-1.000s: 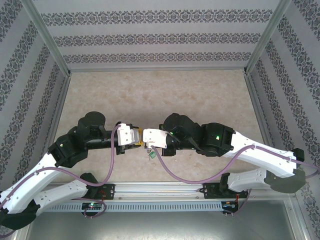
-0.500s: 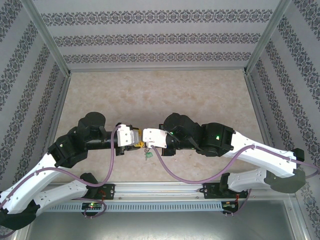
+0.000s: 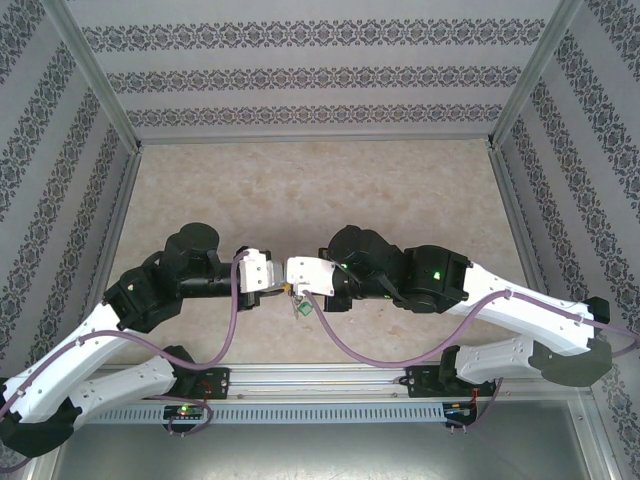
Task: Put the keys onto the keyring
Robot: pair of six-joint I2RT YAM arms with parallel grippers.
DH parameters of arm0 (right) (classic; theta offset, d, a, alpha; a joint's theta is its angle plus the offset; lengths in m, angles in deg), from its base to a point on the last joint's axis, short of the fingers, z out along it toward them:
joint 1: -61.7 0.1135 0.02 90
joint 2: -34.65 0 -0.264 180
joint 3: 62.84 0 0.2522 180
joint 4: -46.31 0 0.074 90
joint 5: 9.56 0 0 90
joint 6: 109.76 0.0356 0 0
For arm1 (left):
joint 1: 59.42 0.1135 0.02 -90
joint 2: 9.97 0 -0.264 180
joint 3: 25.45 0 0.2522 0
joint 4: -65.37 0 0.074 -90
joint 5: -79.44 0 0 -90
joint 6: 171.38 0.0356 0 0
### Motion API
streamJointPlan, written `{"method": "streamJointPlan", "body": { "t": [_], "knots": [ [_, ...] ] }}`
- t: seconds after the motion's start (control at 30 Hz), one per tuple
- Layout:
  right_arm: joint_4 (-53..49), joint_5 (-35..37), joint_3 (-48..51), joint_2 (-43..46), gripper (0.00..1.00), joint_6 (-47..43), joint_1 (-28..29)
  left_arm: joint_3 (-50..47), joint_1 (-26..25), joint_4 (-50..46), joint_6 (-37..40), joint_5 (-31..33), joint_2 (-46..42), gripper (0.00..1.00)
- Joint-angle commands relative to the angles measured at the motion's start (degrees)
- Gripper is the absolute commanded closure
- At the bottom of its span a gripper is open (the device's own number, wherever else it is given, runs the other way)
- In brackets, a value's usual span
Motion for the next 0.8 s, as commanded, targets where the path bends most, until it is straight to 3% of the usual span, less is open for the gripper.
{"method": "streamJointPlan", "body": {
  "t": [0.0,0.1,0.3,0.37,0.7,0.77],
  "knots": [
    [3.07,-1.69,0.06,1.52,1.00,0.10,-0.01,-0.79,-0.21,2.50,-0.61,-1.24,-0.54,1.00],
    [3.62,-1.51,0.65,1.78,1.00,0.18,-0.02,-1.83,-0.25,5.51,-2.47,-2.34,-1.93,1.00],
    [6.59,-2.02,3.02,3.40,0.82,0.97,-0.01,-5.33,-0.20,15.15,-8.50,-5.45,-5.35,1.00],
    [7.28,-2.11,3.52,4.00,0.80,1.06,-0.04,-6.60,-0.25,18.24,-10.49,-6.37,-6.35,1.00],
    [9.12,-3.17,4.92,4.67,0.87,0.98,-0.35,-10.35,-0.20,28.04,-16.37,-9.31,-8.85,1.00],
    [9.47,-3.28,5.11,5.07,0.94,0.90,-0.39,-10.91,-0.24,29.34,-17.24,-9.35,-9.32,1.00]
  ]
}}
